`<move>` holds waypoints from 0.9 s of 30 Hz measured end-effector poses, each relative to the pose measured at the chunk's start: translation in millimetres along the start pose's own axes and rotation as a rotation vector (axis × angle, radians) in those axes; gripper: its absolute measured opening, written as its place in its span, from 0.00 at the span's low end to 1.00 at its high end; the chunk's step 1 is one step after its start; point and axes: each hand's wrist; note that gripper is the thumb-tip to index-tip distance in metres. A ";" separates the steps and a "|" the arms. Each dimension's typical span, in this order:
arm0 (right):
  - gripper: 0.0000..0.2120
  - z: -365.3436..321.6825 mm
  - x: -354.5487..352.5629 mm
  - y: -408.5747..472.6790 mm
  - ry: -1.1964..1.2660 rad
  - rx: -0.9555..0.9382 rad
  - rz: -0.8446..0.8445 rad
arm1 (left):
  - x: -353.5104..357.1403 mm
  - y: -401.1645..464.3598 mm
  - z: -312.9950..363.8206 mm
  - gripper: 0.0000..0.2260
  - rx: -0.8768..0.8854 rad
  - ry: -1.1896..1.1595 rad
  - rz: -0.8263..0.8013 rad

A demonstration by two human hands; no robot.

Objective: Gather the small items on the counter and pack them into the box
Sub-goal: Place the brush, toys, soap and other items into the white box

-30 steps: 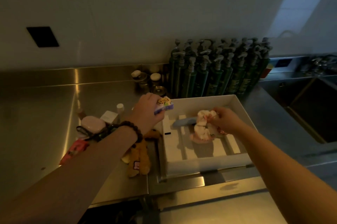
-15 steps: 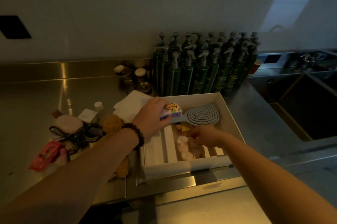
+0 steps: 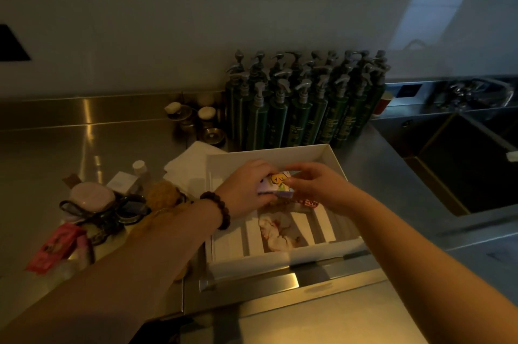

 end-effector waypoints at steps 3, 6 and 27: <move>0.15 -1.3 -8.1 -2.5 -0.040 0.039 0.053 | 3.9 1.5 1.5 0.26 -0.001 -0.026 -0.092; 0.15 -3.1 -31.3 -3.3 -0.347 -0.019 0.127 | 0.6 -5.4 -8.6 0.30 -0.011 0.014 -0.149; 0.09 33.6 -9.8 3.2 -1.075 -0.050 -0.286 | -9.8 -31.9 -54.3 0.18 0.008 0.287 -0.012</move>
Point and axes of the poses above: each hand's wrist, its own y-axis towards the middle knuckle, its own x-axis out of the palm, z = x × y, and after that the axes turned 7 degrees about z, right-handed
